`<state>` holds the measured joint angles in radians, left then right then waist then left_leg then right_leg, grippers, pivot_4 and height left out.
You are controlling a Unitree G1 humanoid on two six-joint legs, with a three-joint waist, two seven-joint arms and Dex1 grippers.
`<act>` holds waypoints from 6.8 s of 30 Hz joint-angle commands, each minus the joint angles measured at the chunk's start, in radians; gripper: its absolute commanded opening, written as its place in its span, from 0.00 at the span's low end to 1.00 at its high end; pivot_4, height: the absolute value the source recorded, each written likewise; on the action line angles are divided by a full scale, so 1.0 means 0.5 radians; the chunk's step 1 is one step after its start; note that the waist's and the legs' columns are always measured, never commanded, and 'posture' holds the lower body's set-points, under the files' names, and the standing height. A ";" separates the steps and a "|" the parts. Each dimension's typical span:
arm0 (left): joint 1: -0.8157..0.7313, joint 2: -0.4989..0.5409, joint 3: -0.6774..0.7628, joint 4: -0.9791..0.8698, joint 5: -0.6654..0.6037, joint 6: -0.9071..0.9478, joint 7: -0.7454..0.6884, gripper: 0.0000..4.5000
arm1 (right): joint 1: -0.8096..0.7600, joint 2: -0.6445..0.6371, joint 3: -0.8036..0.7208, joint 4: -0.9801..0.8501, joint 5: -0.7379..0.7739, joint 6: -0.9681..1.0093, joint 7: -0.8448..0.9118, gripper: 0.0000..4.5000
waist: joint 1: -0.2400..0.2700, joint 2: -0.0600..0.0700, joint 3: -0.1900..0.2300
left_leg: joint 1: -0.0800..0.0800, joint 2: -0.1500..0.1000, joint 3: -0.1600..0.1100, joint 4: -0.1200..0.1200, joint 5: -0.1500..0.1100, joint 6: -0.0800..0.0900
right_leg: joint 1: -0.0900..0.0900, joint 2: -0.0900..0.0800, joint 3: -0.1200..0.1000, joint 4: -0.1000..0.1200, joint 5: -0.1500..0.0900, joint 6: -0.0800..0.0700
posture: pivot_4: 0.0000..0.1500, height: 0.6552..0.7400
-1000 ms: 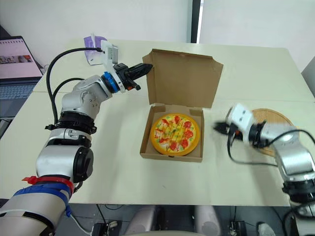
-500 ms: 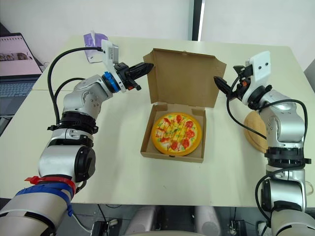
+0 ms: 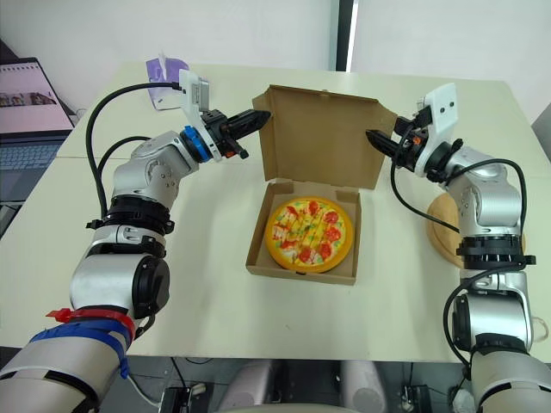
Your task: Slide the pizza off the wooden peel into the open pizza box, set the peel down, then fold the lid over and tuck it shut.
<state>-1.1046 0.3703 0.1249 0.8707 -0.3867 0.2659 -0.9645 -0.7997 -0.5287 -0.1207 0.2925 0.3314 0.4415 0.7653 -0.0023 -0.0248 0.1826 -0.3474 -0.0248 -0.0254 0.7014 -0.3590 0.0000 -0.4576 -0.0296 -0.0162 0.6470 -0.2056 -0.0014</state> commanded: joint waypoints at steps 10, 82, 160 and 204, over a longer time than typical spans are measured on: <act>-0.029 0.014 0.044 -0.155 0.018 -0.025 0.074 0.00 | 0.007 0.037 -0.030 -0.184 -0.002 -0.055 -0.145 0.01 | 0.000 0.000 0.000 | 0.000 0.000 0.000 0.000 0.000 0.000 | 0.000 0.000 0.000 0.001 0.000 0.000 | 1.00 1.00; 0.661 -0.415 -0.130 -1.671 0.384 0.107 1.395 0.00 | 0.220 0.705 0.290 -1.064 -0.498 0.195 -1.223 0.01 | -0.030 0.003 -0.003 | -0.002 0.000 0.004 0.006 0.000 -0.001 | -0.007 0.001 0.007 0.011 0.002 0.000 | 1.00 1.00; 1.558 -0.444 -0.236 -2.345 0.483 -0.052 1.515 0.00 | -0.233 -0.166 0.051 -0.022 0.119 -0.073 0.292 0.14 | 0.002 0.002 -0.003 | 0.031 0.008 0.005 0.015 -0.007 0.012 | 0.034 0.011 0.011 0.000 0.004 0.002 | 1.00 1.00; 2.002 0.322 0.401 -2.560 -0.509 0.594 0.732 0.91 | 0.052 -0.085 0.273 -0.335 0.222 0.356 0.758 0.00 | 0.013 0.004 -0.002 | 0.021 0.006 -0.002 0.011 -0.011 0.018 | 0.028 0.003 0.002 -0.004 0.005 0.002 | 1.00 1.00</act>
<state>-0.0543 0.5113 0.2951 -0.4187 -0.5723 0.5400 -0.5592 -0.7716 -0.5687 0.0241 0.1689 0.4224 0.6211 1.1487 0.0041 -0.0229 0.1816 -0.3367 -0.0222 -0.0263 0.7071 -0.3643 0.0090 -0.4435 -0.0283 -0.0155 0.6445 -0.2030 -0.0005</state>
